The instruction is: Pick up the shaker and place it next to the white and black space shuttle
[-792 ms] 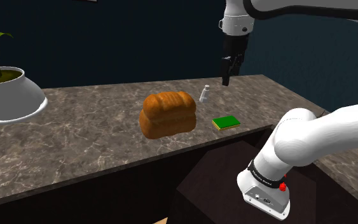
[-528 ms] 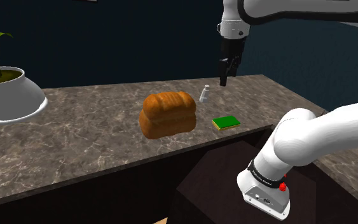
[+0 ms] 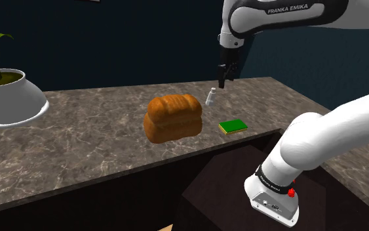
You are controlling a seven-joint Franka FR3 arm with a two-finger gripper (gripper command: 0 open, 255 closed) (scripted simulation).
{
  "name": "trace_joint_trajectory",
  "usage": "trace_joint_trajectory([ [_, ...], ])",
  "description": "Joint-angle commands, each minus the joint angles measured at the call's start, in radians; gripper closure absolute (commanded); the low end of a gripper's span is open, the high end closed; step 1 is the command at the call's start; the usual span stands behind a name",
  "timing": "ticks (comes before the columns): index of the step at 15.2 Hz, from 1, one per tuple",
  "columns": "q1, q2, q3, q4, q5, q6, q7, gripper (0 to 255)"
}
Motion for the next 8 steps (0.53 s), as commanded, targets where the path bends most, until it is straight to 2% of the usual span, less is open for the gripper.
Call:
trace_joint_trajectory([
  [1, -0.012, 0.058, -0.031, 0.017, -0.008, 0.052, -0.025, 0],
  [8, -0.045, 0.283, -0.133, 0.105, 0.001, 0.218, -0.122, 0],
])
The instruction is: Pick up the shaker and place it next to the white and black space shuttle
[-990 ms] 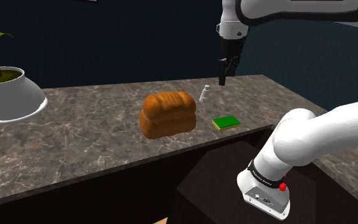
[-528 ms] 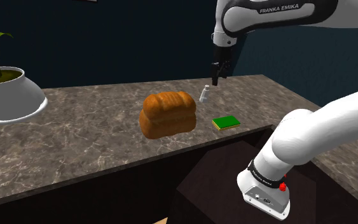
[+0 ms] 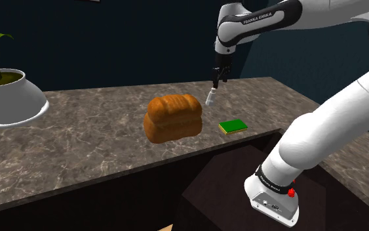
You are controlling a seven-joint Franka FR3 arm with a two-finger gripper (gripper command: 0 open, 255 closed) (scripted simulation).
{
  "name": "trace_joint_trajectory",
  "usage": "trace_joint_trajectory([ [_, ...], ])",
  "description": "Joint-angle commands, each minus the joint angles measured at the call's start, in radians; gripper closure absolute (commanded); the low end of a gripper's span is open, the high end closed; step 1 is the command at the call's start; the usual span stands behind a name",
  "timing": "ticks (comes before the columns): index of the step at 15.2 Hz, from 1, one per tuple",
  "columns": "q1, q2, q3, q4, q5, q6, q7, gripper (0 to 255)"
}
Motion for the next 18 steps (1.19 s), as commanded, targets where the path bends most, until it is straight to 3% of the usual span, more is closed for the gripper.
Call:
trace_joint_trajectory([
  [1, -0.007, 0.07, -0.024, 0.035, 0.013, 0.042, -0.028, 0],
  [6, -0.031, 0.251, -0.079, 0.142, 0.071, 0.129, -0.115, 0],
  [14, -0.04, 0.305, -0.087, 0.088, 0.082, 0.236, -0.127, 0],
  [18, -0.04, 0.305, -0.087, 0.088, 0.082, 0.236, -0.127, 0],
])
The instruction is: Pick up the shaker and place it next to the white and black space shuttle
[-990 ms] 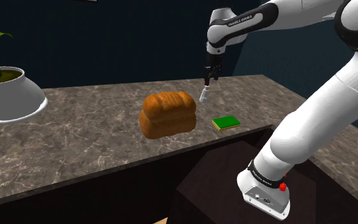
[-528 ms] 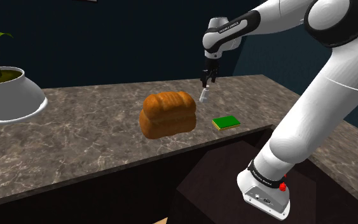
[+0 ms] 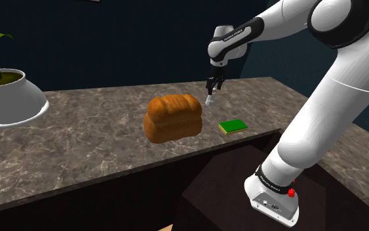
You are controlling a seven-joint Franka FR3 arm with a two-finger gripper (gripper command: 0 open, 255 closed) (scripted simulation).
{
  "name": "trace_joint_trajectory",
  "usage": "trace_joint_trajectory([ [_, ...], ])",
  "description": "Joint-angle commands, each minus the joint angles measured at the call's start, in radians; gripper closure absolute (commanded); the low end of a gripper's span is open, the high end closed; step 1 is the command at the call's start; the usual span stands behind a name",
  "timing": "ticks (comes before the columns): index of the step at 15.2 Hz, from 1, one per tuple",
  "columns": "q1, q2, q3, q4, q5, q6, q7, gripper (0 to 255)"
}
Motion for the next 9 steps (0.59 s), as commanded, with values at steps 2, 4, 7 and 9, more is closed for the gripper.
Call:
trace_joint_trajectory([
  [2, 0.0, 0.001, 0.0, 0.0, 0.0, 0.001, 0.0, 0],
  [4, 0.0, 0.001, 0.0, 0.0, 0.0, 0.001, 0.0, 0],
  [7, 0.0, 0.001, 0.0, 0.0, 0.0, 0.001, 0.0, 255],
  [9, 0.0, 0.001, 0.0, 0.0, 0.0, 0.001, 0.0, 255],
])
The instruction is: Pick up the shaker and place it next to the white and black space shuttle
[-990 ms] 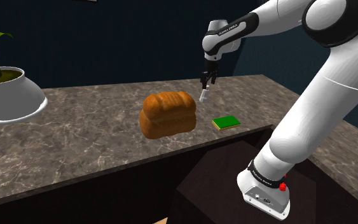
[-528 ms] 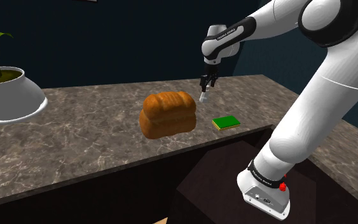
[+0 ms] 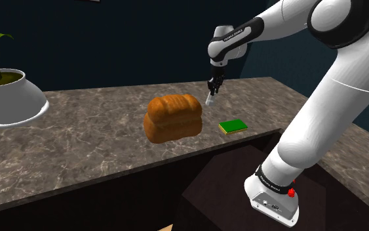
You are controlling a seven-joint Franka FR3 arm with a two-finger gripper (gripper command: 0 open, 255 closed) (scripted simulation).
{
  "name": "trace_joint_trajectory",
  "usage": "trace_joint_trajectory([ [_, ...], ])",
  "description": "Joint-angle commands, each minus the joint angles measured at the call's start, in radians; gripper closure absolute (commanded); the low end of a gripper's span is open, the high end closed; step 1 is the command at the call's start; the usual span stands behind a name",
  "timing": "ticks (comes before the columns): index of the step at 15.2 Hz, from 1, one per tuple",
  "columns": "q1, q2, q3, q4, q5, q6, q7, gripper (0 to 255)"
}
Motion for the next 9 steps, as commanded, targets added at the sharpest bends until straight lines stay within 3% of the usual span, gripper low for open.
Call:
trace_joint_trajectory([
  [1, 0.0, 0.0, 0.0, 0.0, 0.0, 0.0, 0.0, 255],
  [9, 0.002, -0.028, 0.001, 0.025, -0.006, -0.053, 0.001, 255],
])
